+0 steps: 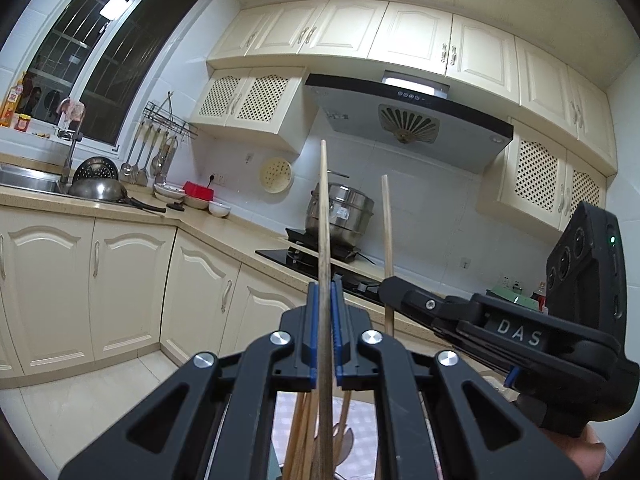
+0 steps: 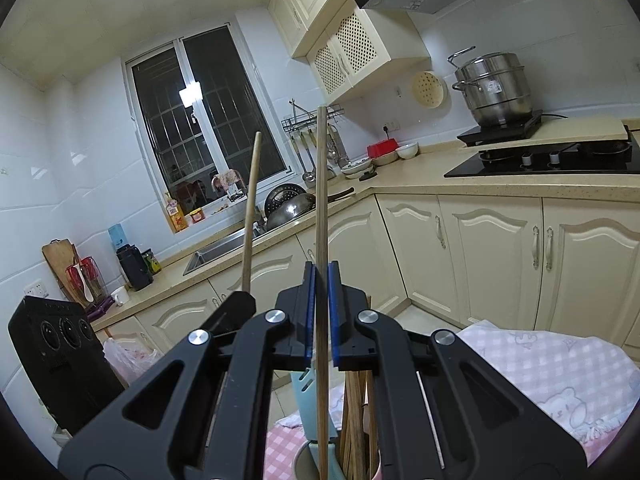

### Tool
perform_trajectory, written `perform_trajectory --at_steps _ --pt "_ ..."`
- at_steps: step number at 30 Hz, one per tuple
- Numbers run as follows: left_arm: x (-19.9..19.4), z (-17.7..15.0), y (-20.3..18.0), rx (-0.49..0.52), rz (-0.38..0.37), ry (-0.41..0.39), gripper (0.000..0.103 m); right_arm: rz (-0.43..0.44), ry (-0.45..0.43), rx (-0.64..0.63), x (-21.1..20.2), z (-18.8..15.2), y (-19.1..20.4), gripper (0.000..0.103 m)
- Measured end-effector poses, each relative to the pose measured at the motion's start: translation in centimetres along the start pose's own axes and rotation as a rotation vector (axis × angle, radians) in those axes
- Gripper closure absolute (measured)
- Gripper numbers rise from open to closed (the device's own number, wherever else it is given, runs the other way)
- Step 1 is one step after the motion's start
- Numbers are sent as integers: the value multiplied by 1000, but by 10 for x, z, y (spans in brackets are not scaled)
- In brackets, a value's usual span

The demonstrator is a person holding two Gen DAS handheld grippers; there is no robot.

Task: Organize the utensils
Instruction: 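Lift both chopsticks and lower them into the pink cup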

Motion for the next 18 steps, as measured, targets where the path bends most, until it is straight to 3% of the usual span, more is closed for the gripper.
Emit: perform_trajectory --at_steps 18 --pt "19 -47 11 -15 10 73 97 -33 60 -3 17 -28 -14 96"
Point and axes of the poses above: each gripper's, at about its wrist camera, not at the fingertips, and x roughly the way its jaws point, y to its left, z to its top, the point moved 3 cm from there along x, roughly the way its jaws point, and after that the axes turned 7 degrees about z, right-handed, at the moved point
